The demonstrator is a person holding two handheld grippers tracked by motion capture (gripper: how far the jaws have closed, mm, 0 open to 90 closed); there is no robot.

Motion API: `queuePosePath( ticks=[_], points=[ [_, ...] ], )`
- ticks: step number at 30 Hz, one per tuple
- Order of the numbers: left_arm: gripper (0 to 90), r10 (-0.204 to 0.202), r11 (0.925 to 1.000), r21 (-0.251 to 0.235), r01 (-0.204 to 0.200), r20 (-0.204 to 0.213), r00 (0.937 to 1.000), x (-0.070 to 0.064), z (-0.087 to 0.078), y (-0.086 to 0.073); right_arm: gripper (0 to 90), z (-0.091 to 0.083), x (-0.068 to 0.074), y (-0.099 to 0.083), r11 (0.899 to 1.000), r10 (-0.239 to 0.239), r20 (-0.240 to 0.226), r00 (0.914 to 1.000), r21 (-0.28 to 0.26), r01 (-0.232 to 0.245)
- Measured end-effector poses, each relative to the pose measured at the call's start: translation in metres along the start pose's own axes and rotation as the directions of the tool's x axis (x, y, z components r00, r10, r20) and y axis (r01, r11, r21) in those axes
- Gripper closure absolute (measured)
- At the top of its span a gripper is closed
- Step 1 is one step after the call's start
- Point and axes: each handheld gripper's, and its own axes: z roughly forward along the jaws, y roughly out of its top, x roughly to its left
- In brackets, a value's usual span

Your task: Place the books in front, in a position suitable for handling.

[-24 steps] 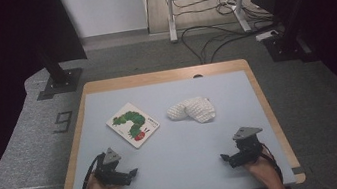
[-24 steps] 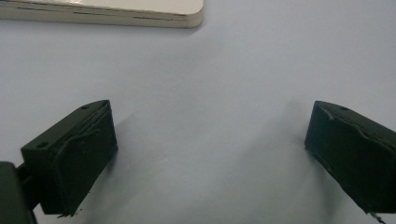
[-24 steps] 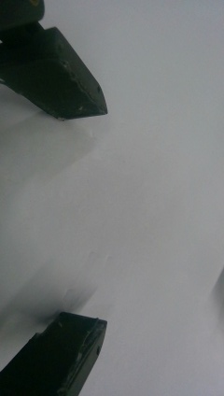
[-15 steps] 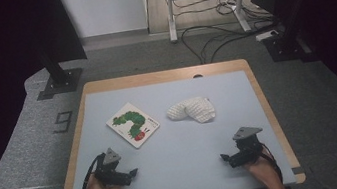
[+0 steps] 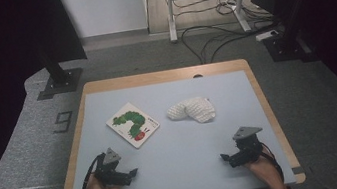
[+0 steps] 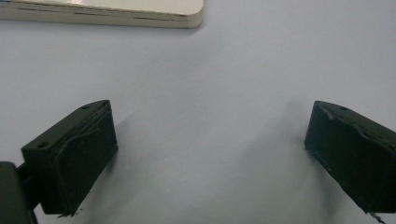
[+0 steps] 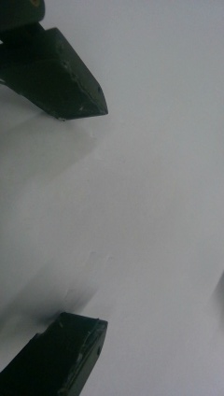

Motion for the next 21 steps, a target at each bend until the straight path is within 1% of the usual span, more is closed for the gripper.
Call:
queuePosePath(
  ticks=[5,8,12,14,17,21],
  points=[
    [1.9,0.0,1.0,0.0,0.0,0.0,1.0,0.0,0.0,0.0,0.7,0.0,0.0,0.0,1.0,0.005,0.0,1.0,-0.001,-0.005],
    [1.8,0.0,1.0,0.0,0.0,0.0,1.0,0.0,0.0,0.0,3.2,-0.002,-0.001,0.003,1.0,0.004,-0.013,0.9999,-0.003,-0.004],
    [1.9,0.0,1.0,0.0,0.0,0.0,1.0,0.0,0.0,0.0,3.2,-0.008,-0.002,0.01,1.0,-0.012,0.007,0.9999,-0.009,0.012],
    [1.9,0.0,1.0,0.0,0.0,0.0,1.0,0.0,0.0,0.0,3.0,-0.011,-0.004,0.013,1.0,-0.02,0.008,0.9998,-0.014,0.02],
    [1.9,0.001,1.0,0.0,-0.001,0.0,1.0,0.0,0.0,0.0,2.7,-0.016,-0.007,0.018,1.0,-0.009,0.004,1.0,-0.026,0.009],
    [1.9,0.001,1.0,0.0,-0.001,0.0,1.0,0.0,0.0,0.0,2.4,-0.021,-0.012,0.023,1.0,-0.003,0.016,0.9999,-0.029,0.003]
  ],
)
